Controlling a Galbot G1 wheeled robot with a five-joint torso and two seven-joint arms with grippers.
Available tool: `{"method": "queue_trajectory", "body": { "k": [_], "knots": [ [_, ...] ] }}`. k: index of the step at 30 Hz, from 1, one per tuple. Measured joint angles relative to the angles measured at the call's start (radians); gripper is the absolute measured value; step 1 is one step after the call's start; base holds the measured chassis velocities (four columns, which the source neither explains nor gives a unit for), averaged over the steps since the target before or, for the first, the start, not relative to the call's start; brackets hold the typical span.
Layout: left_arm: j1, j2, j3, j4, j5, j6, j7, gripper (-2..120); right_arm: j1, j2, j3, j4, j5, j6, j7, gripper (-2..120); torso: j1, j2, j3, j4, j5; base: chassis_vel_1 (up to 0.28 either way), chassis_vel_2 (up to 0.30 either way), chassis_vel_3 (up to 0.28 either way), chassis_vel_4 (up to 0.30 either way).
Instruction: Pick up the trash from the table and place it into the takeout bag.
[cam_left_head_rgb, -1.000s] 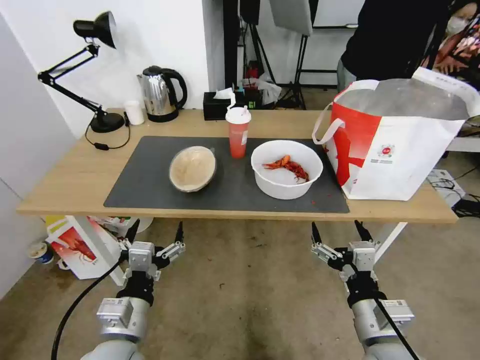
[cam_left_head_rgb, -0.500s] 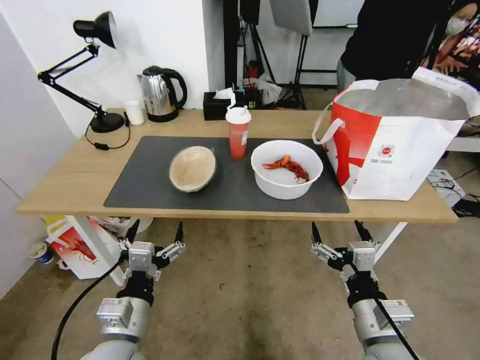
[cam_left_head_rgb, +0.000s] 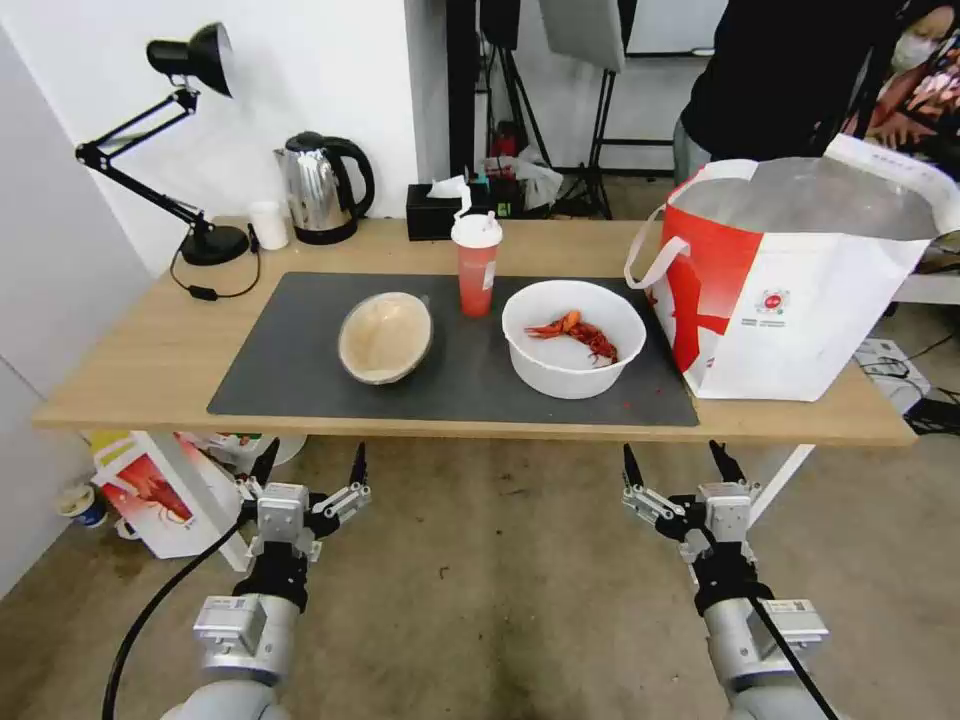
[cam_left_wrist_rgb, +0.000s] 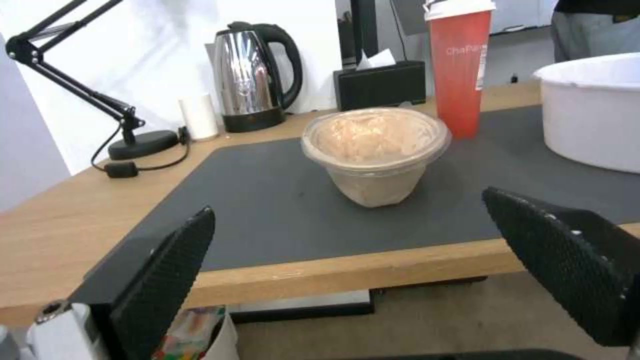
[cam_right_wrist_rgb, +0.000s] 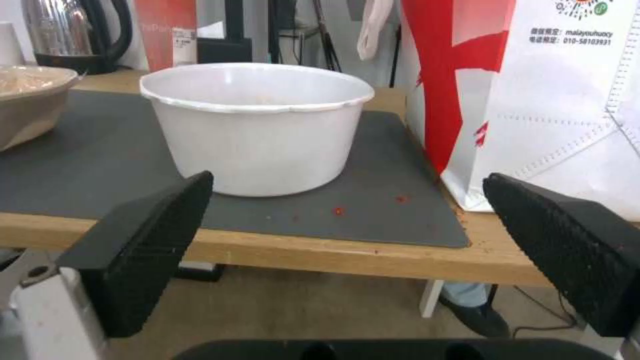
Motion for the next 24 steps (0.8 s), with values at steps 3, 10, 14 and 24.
{"method": "queue_trajectory", "body": {
  "k": [3, 10, 14, 24],
  "knots": [
    [0.0, 0.0, 0.0, 0.0, 0.0, 0.0, 0.0, 100, 0.0, 0.0, 0.0, 0.0, 0.0, 0.0, 0.0, 100, 0.0, 0.0, 0.0, 0.0, 0.0, 0.0, 0.0, 0.0, 0.0],
    [0.0, 0.0, 0.0, 0.0, 0.0, 0.0, 0.0, 100, 0.0, 0.0, 0.0, 0.0, 0.0, 0.0, 0.0, 100, 0.0, 0.0, 0.0, 0.0, 0.0, 0.0, 0.0, 0.0, 0.0],
    [0.0, 0.0, 0.0, 0.0, 0.0, 0.0, 0.0, 100, 0.0, 0.0, 0.0, 0.0, 0.0, 0.0, 0.0, 100, 0.0, 0.0, 0.0, 0.0, -0.0001, 0.0, 0.0, 0.0, 0.0],
    [0.0, 0.0, 0.0, 0.0, 0.0, 0.0, 0.0, 100, 0.016, -0.037, 0.002, 0.0, 0.003, 0.001, -0.009, 100, 0.0, 0.0, 0.0, -0.0003, 0.0, 0.0, 0.0, 0.0, 0.0]
  ]
}}
